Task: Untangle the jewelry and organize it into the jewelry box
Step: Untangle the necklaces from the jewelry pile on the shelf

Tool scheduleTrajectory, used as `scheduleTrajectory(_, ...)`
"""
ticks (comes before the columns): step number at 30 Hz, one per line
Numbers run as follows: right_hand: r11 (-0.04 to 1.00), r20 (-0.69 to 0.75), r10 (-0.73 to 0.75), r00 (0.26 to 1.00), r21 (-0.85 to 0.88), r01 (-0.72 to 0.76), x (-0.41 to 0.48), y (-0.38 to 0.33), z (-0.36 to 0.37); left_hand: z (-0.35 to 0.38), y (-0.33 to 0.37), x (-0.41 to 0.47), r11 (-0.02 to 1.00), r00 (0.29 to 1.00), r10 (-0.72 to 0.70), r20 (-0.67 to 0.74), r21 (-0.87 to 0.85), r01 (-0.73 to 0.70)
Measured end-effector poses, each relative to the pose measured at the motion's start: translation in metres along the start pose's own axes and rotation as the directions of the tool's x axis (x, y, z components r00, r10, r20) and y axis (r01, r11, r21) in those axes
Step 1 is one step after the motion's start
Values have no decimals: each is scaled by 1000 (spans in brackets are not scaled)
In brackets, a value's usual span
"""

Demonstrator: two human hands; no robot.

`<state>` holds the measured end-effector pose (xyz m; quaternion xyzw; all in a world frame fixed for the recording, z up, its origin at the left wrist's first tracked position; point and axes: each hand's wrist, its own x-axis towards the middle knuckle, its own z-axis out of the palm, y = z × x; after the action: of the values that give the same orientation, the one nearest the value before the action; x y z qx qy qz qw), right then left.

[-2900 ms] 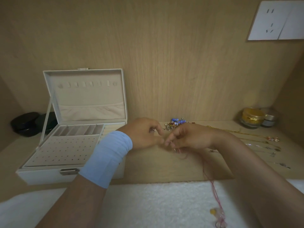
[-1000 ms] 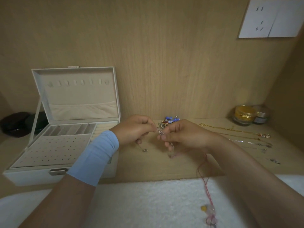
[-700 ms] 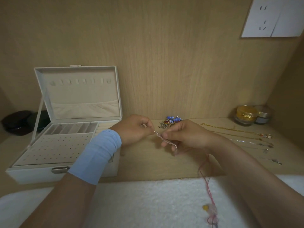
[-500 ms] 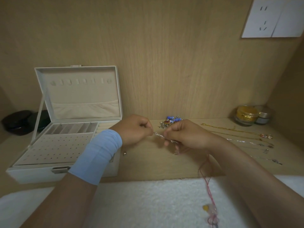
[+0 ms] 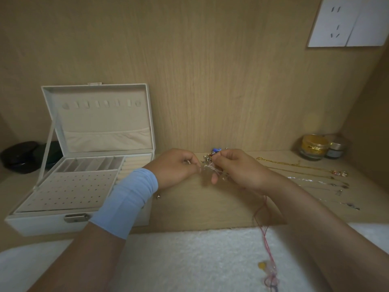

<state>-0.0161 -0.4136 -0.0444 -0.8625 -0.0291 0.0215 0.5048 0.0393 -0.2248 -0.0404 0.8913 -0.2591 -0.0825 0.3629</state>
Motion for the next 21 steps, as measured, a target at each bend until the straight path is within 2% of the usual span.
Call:
scheduleTrajectory(3, 998, -28, -4, 1000, -55, 3, 3, 1, 1, 1, 1, -1, 999, 1000, -20, 8, -36, 20)
scheduleTrajectory(6, 997, -23, 10, 1000, -81, -11, 3, 4, 0, 3, 0, -1, 985, 997, -77, 27, -151, 80)
scheduleTrajectory(10, 999, 71, 40, 997, -1, -40, 1, 6, -1, 3, 1, 0, 970, 995, -96, 27, -223, 100)
scheduleTrajectory(15, 998, 72, -50, 996, 44, 47, -2, 3, 2, 0, 5, -2, 982, 999, -44, 11, -184, 45)
scheduleTrajectory(21, 995, 50, -30, 998, 97, 25, 3, 9, -3, 0, 2, 0, 994, 999, -46, 12, -96, 47)
